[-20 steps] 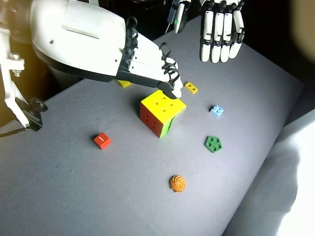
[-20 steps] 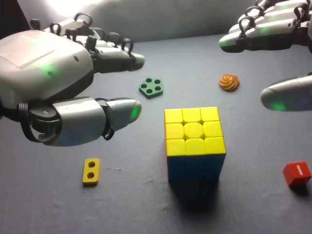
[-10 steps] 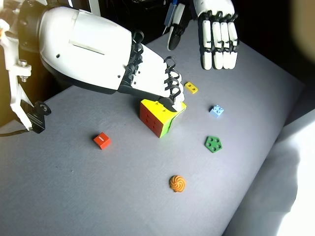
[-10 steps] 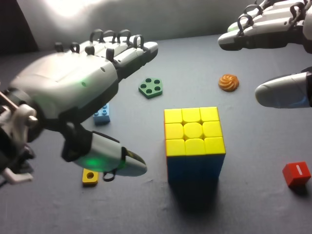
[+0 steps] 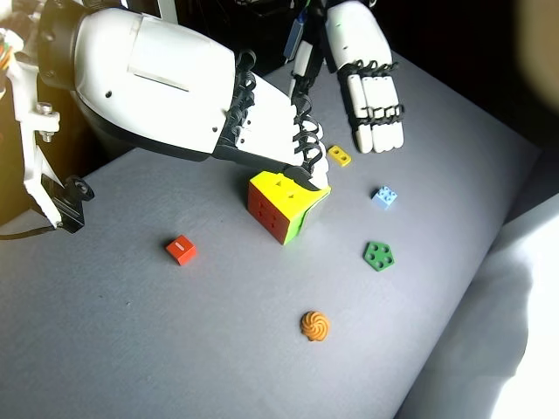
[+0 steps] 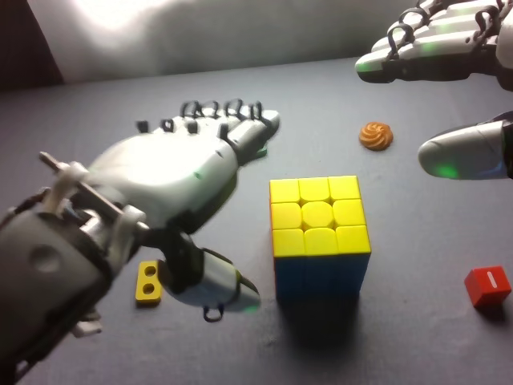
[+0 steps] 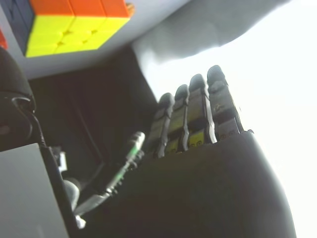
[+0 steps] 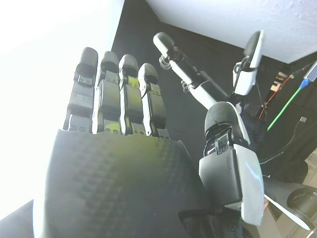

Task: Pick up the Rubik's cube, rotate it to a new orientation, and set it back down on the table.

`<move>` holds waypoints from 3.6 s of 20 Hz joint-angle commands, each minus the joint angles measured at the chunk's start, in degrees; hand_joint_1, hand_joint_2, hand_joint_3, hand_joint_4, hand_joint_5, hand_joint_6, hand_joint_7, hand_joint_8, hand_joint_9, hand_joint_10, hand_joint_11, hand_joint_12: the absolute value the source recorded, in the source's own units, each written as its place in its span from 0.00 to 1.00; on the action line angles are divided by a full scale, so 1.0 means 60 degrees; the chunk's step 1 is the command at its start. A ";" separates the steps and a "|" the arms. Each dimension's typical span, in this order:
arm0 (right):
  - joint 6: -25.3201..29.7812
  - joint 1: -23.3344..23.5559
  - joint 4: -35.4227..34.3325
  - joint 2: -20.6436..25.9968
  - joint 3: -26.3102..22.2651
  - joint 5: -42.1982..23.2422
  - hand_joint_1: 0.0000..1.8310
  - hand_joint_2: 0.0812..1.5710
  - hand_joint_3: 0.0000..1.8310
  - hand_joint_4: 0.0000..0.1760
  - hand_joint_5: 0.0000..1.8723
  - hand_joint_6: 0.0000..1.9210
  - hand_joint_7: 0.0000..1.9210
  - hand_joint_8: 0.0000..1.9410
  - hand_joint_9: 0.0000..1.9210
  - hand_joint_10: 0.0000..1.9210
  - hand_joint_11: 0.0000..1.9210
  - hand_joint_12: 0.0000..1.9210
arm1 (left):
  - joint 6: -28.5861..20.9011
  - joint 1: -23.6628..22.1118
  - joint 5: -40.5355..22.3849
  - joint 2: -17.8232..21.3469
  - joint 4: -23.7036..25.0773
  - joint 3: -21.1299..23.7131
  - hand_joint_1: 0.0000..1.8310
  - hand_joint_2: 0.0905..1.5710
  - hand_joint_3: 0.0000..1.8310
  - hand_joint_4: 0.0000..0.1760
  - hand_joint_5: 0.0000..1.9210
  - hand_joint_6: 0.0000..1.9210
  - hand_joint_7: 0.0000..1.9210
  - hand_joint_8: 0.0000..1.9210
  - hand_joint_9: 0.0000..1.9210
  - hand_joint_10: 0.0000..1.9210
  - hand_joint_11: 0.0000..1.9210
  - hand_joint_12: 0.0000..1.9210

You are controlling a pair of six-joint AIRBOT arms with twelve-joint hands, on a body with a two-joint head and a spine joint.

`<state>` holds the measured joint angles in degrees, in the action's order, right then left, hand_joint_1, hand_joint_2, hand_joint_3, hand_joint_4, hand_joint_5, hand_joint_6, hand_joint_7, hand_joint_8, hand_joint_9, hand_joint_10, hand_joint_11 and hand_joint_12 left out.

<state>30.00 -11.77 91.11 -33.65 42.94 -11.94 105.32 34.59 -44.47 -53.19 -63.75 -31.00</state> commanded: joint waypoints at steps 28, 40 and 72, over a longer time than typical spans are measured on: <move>0.0022 0.0098 -0.0260 0.0011 -0.0115 -0.0037 0.00 0.79 0.00 0.00 0.16 0.00 0.15 0.00 0.13 0.00 0.00 0.33 | 0.1491 -0.0308 -0.0389 -0.2800 -0.0970 -0.2395 0.54 0.48 0.01 0.00 0.02 0.00 0.00 0.00 0.00 0.00 0.01 0.01; -0.0098 0.0096 -0.0260 0.0011 -0.0141 -0.0037 0.00 0.78 0.00 0.00 0.15 0.00 0.15 0.00 0.13 0.00 0.00 0.33 | 0.1883 -0.0334 -0.0038 -0.3203 -0.1466 -0.2997 0.55 0.47 0.00 0.00 0.06 0.01 0.00 0.00 0.00 0.00 0.01 0.01; -0.0463 -0.0004 -0.0260 0.0014 -0.0211 0.0077 0.00 0.79 0.00 0.00 0.16 0.00 0.15 0.00 0.13 0.00 0.00 0.32 | 0.1856 -0.0058 0.0210 -0.3714 -0.1711 -0.3350 0.68 0.66 0.00 0.00 0.36 0.01 0.42 0.01 0.44 0.03 0.20 0.50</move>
<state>27.16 -12.12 91.09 -33.65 41.87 -11.44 116.09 34.09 -42.78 -74.89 -75.44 -51.29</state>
